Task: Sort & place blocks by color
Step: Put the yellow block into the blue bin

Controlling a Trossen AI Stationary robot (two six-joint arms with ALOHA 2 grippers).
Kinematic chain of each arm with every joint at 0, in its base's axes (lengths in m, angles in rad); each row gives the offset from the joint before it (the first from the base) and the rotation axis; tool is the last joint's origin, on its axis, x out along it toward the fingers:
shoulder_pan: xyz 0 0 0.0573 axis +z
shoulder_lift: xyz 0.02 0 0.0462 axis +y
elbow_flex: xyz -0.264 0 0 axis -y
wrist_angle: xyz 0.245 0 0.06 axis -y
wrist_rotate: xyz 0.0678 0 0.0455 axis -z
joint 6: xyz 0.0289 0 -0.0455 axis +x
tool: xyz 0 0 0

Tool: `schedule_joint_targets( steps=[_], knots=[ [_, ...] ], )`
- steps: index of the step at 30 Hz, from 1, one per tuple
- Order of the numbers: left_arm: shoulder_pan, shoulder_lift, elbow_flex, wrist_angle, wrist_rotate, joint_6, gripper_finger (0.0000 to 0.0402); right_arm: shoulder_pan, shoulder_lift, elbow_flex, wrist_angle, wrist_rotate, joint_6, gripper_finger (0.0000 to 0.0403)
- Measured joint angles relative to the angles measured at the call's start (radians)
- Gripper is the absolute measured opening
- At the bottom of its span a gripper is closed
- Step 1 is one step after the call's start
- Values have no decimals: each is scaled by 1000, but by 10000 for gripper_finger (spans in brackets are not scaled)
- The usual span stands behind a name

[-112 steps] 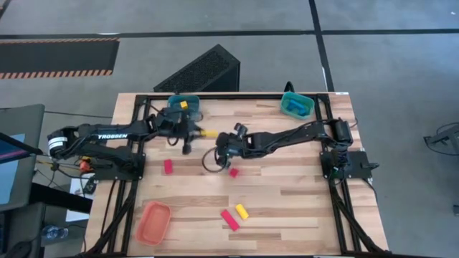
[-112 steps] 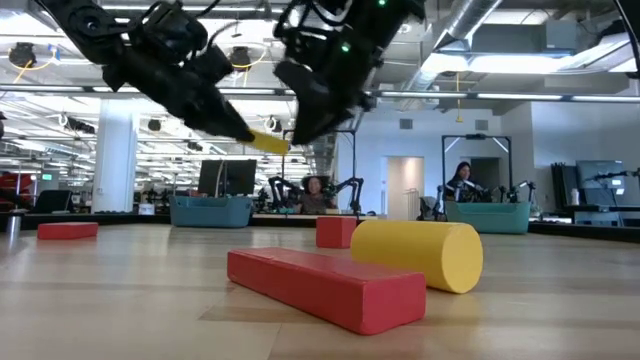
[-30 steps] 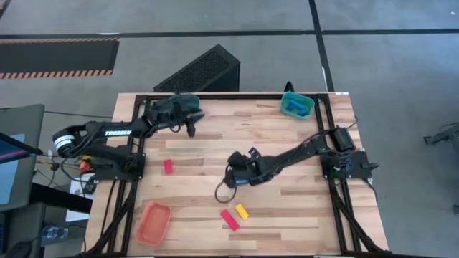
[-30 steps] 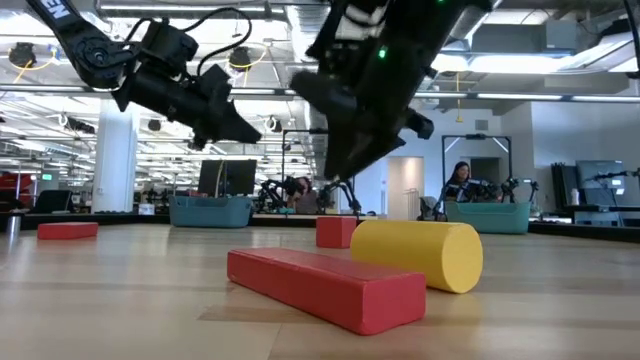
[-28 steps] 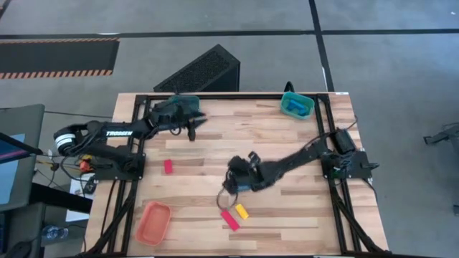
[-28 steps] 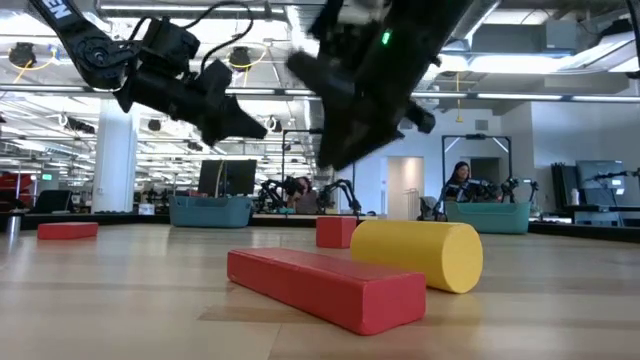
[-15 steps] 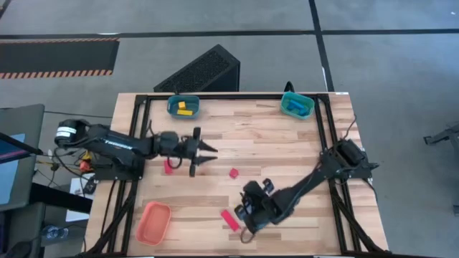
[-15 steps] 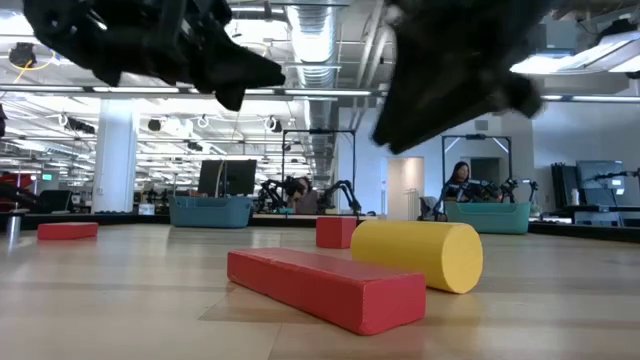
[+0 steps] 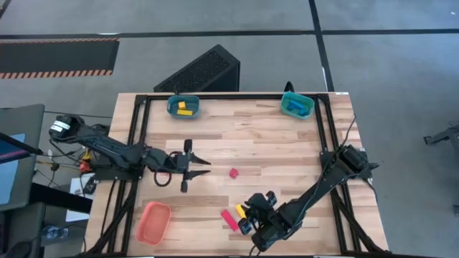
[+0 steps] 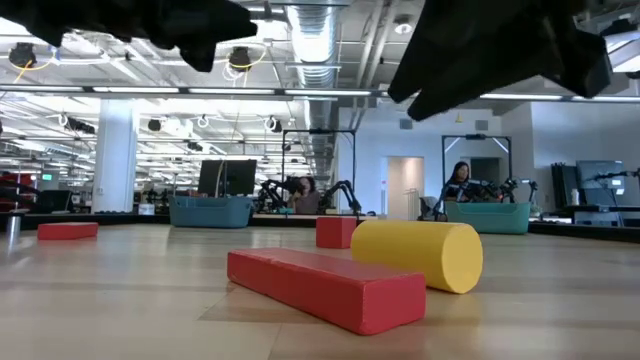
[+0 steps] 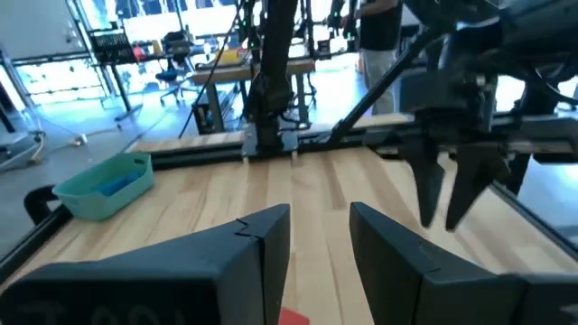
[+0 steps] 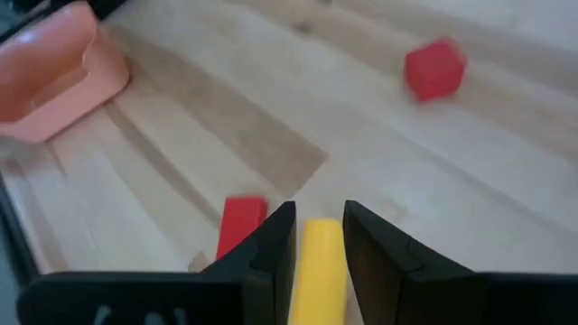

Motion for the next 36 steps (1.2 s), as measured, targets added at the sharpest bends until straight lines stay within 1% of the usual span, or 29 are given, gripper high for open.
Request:
schedule_joint_targets(
  steps=[2, 4, 8, 11, 15, 18, 22, 25, 27, 32, 36],
  knots=[
    [-12, -1, 0, -35, -15, -6, 109, 2, -3, 0, -1, 23, 10, 128],
    [-19, 11, 0, -68, -7, -14, 110, -8, -4, 1, 1, 16, 11, 147],
    [-26, 59, 0, -90, 31, -24, 117, -30, 2, 1, 7, -58, -1, 199],
    [-27, 95, 0, -89, 74, -25, 132, -46, 50, 0, 35, -111, 0, 231],
    [-28, 134, -1, -98, 78, -12, 161, -48, 93, 2, 46, -144, 12, 243],
    [-29, 146, 0, -86, 15, -26, 184, -60, 116, 0, 31, -198, 15, 240],
    [-36, 137, 0, -64, 2, -27, 206, -78, 129, 2, 47, -282, -18, 232],
    [-34, 133, 6, -45, -5, -18, 215, -86, 139, 2, 37, -310, -28, 224],
    [-28, 133, 6, -39, -44, -7, 217, -87, 148, 1, 15, -322, -27, 215],
    [28, 132, 6, -33, -70, 24, 217, -94, 154, 6, -87, -332, -28, 162],
    [102, 132, 6, -59, -43, 63, 217, -112, 152, 7, -154, -333, -81, 125]
  ],
)
